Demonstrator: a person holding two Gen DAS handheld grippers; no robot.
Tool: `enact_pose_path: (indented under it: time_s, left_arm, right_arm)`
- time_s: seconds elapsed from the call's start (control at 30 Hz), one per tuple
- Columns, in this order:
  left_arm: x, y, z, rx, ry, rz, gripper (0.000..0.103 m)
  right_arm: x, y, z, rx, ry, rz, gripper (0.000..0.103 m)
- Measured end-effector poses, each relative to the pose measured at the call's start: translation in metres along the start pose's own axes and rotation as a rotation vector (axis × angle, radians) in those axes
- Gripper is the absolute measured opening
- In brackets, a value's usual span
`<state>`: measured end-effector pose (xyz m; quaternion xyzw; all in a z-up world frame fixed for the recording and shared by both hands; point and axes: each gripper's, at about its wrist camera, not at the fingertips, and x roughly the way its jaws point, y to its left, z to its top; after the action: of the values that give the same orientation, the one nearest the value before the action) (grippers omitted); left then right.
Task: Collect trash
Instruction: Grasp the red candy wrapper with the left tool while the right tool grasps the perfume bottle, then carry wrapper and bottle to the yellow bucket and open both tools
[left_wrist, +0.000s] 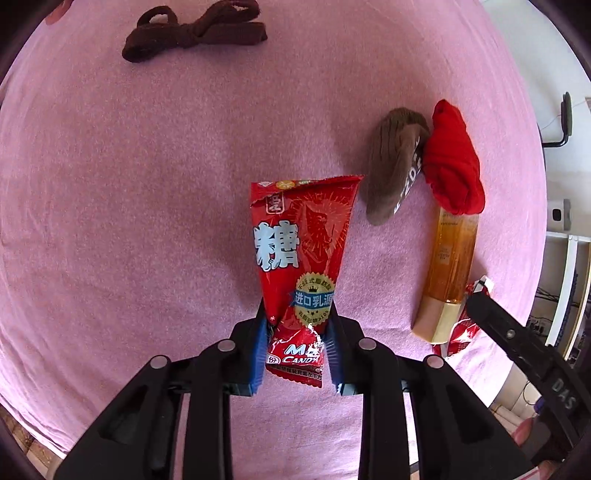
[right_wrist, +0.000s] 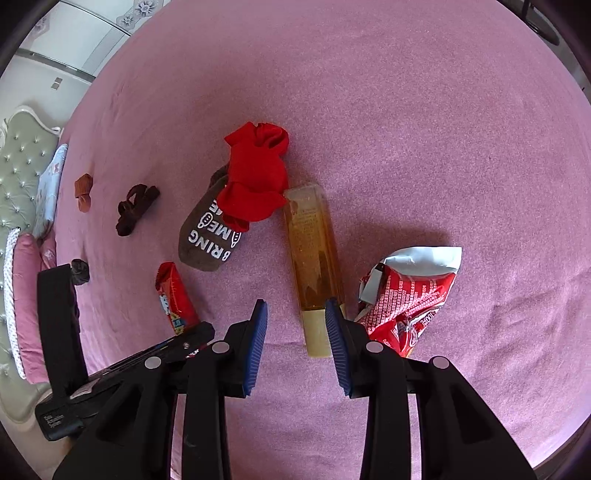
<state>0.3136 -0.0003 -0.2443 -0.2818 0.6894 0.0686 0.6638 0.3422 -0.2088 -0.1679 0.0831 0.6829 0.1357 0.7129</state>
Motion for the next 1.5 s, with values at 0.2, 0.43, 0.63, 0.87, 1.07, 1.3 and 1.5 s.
enact_pose_path:
  time_s: [0.2,0.43,0.63,0.87,1.07,1.3,1.5]
  left_arm:
    - [-0.01,0.0,0.0,0.012,-0.01,-0.064,0.028]
    - [-0.003,-0.007,-0.029,0.02,-0.001,-0.084,0.028]
    - [-0.01,-0.011,-0.031,0.03,0.004,-0.078,0.028]
    - [-0.022,-0.007,-0.051,0.055,0.01,-0.073,0.028]
    - [-0.034,-0.003,-0.079,0.11,0.029,-0.075,0.028]
    - [-0.048,0.004,-0.112,0.193,0.053,-0.087,0.028]
    - [-0.058,-0.002,-0.135,0.291,0.065,-0.09,0.028]
  right_arm:
    - [0.025,0.001,0.015,-0.018,0.027,-0.077,0.034]
    - [0.037,0.007,0.011,-0.033,0.042,-0.089,0.032]
    - [0.031,0.006,-0.017,-0.002,0.077,-0.024,0.031]
    - [0.008,-0.002,-0.066,0.102,0.105,0.099,0.032]
    - [-0.019,-0.003,-0.11,0.138,0.072,0.109,0.032]
    - [-0.046,-0.007,-0.158,0.193,0.021,0.116,0.032]
    - [-0.062,-0.011,-0.198,0.253,-0.033,0.122,0.032]
